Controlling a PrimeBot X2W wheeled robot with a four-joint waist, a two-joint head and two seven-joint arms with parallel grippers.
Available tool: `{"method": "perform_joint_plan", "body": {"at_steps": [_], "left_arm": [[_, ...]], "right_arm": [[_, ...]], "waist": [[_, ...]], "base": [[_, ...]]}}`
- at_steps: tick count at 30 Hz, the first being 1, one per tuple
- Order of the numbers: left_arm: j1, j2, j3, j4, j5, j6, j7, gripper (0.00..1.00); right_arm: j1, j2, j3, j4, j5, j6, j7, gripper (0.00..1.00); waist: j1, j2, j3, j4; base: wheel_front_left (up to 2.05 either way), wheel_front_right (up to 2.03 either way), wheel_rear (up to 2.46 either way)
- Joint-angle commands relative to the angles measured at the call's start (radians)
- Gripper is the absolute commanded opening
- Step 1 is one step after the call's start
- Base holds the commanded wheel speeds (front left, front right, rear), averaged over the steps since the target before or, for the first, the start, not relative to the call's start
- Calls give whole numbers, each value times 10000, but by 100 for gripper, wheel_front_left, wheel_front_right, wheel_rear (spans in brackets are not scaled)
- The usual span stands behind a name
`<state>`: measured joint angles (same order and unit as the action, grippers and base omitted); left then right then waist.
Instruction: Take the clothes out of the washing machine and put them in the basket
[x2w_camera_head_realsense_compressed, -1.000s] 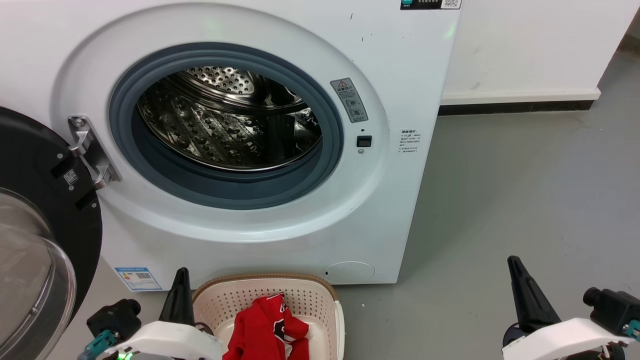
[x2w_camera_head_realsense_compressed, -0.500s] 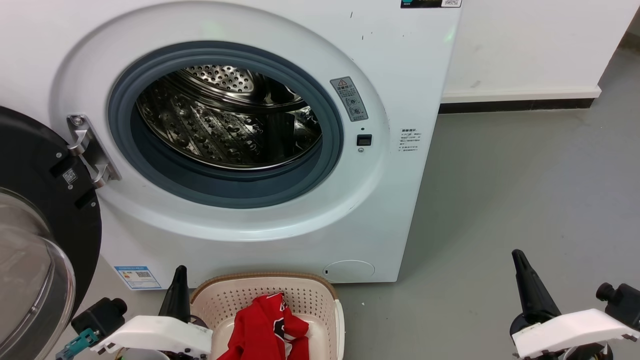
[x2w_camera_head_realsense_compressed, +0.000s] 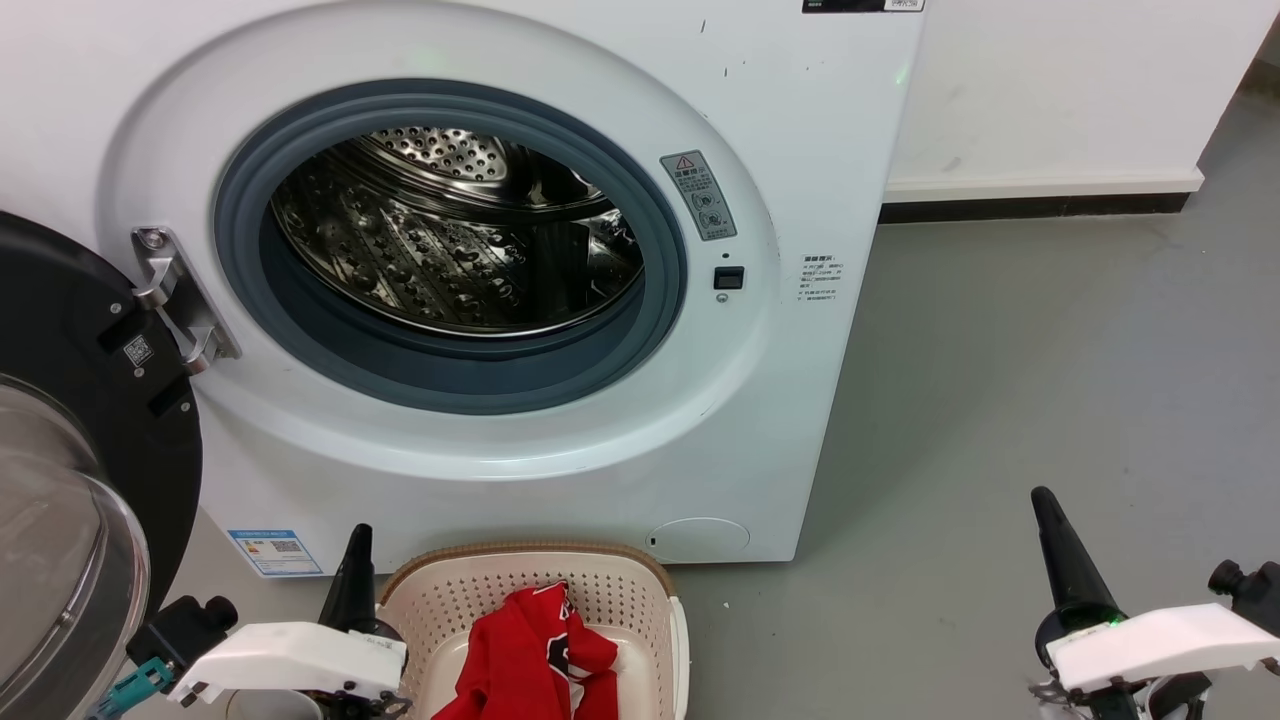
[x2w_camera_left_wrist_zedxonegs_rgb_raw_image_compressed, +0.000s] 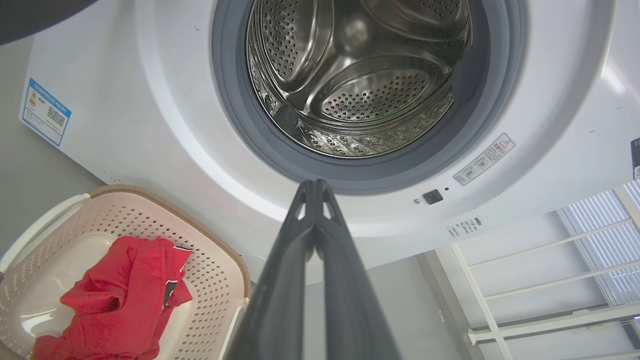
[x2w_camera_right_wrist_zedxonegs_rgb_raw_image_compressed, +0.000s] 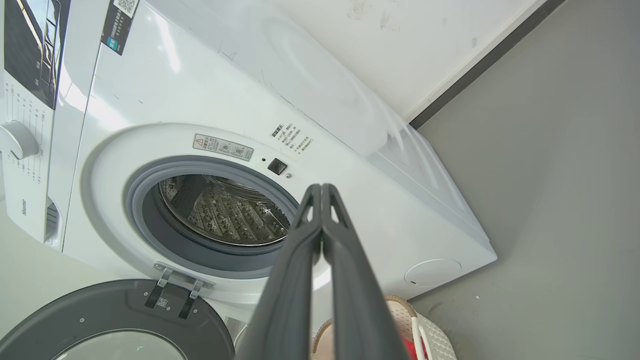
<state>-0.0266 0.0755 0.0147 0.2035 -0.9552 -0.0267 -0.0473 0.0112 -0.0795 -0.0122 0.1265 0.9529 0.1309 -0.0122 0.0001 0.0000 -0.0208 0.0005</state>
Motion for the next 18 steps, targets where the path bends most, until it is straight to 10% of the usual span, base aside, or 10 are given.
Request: {"method": "perform_joint_plan", "body": {"at_steps": [1,18], "left_arm": [[-279,-24,97,-52,-290,-99,63,0],[-471,-84,379,84,-2165,-386,534,0]], "right_arm": [[-310,-69,-37,-44,322,1,21,0],[-594,-69,-193,315,2320,0,290,0]], "waist": [[-1,0,4,0],[-1,0,61,-1]], "base": [[0,0,0],[0,0,0]]}}
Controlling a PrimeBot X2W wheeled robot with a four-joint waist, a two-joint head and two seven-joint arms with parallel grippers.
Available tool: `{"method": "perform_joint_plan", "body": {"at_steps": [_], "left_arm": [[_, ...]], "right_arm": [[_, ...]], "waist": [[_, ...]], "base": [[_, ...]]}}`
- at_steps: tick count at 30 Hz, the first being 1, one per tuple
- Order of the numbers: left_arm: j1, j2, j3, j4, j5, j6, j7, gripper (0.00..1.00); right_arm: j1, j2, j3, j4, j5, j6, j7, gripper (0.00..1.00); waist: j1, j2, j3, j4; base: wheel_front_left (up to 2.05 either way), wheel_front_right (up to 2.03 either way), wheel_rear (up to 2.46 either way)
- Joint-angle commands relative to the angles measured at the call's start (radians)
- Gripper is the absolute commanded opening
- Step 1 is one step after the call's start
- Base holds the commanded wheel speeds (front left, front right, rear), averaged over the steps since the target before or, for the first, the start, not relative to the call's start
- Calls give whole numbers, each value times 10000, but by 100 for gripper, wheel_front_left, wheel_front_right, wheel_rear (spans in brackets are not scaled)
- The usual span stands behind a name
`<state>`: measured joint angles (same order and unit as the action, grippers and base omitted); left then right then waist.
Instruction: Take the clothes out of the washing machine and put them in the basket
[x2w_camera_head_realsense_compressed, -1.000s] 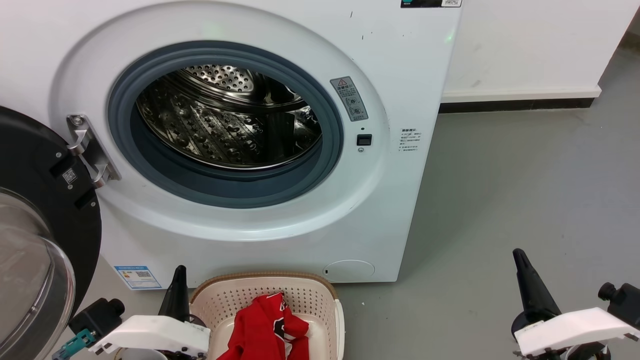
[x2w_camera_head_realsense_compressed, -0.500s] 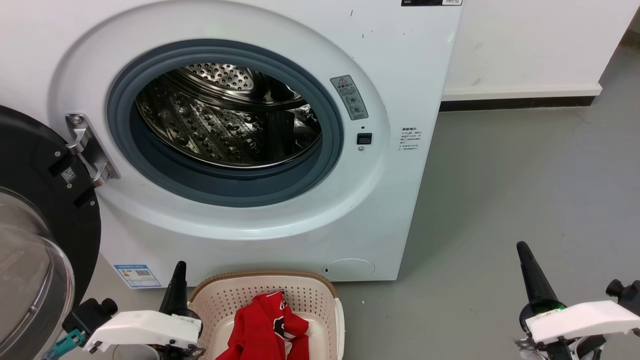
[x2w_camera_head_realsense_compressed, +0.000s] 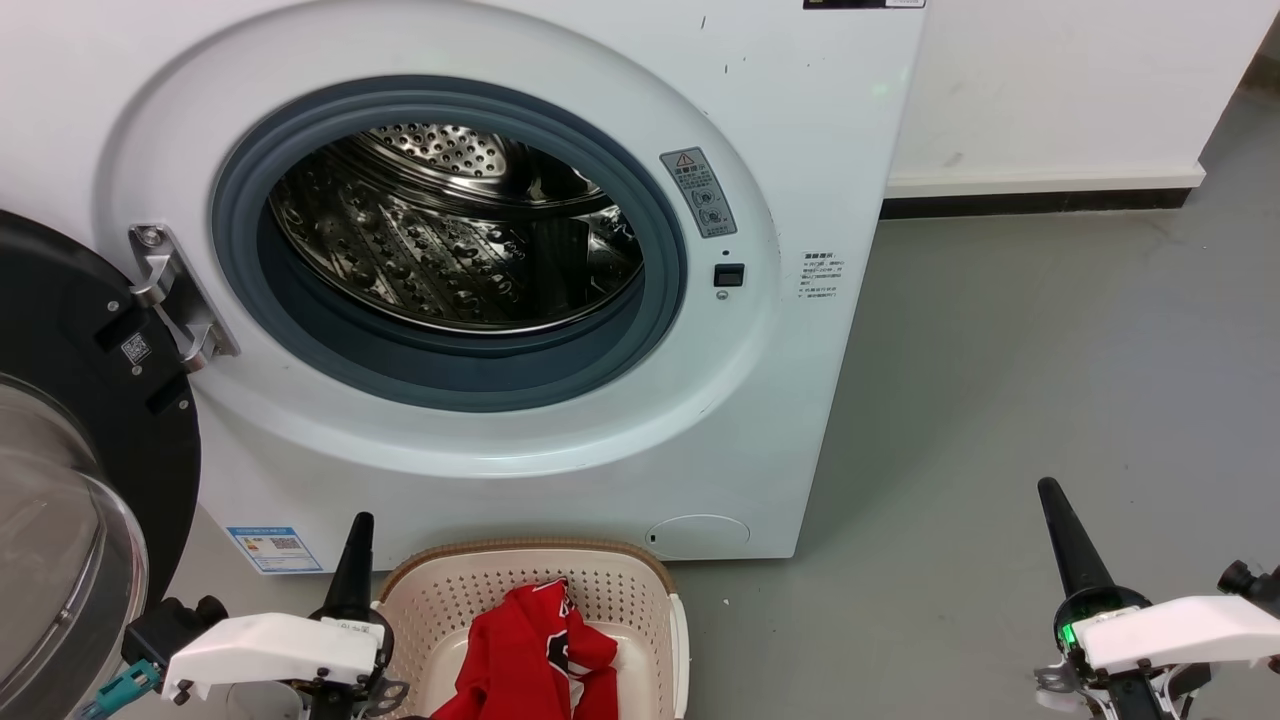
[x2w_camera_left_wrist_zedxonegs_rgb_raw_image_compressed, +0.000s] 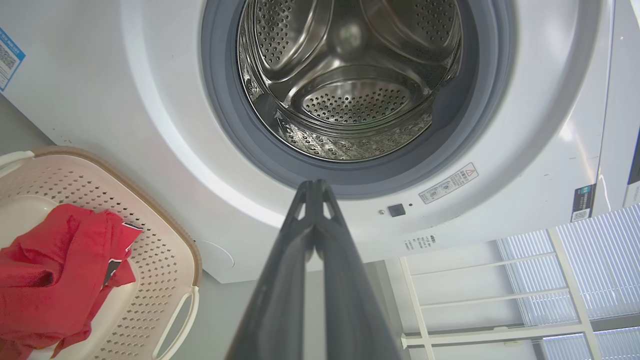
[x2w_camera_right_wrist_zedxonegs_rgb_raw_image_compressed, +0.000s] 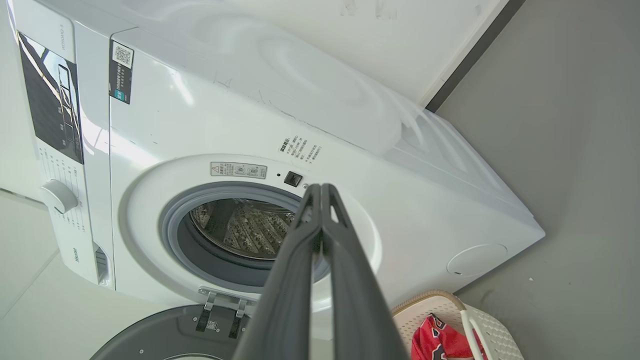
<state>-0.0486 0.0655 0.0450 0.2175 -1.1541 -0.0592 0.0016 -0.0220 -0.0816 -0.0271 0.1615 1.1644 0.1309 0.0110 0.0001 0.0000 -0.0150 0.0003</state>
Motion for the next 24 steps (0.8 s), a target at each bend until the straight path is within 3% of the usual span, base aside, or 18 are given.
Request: {"method": "perform_joint_plan", "body": {"at_steps": [1,24], "left_arm": [[-262,12,90,-48,-275,-76,73,0],[-496,-77,429,133,-2554,-430,648,0]], "right_arm": [[-281,-47,-52,-15,313,0,66,0],[-620,-5,-275,435,2695,-2,406,0]], "waist": [[-1,0,5,0],[-1,0,88,-2]], "base": [[0,0,0],[0,0,0]]}}
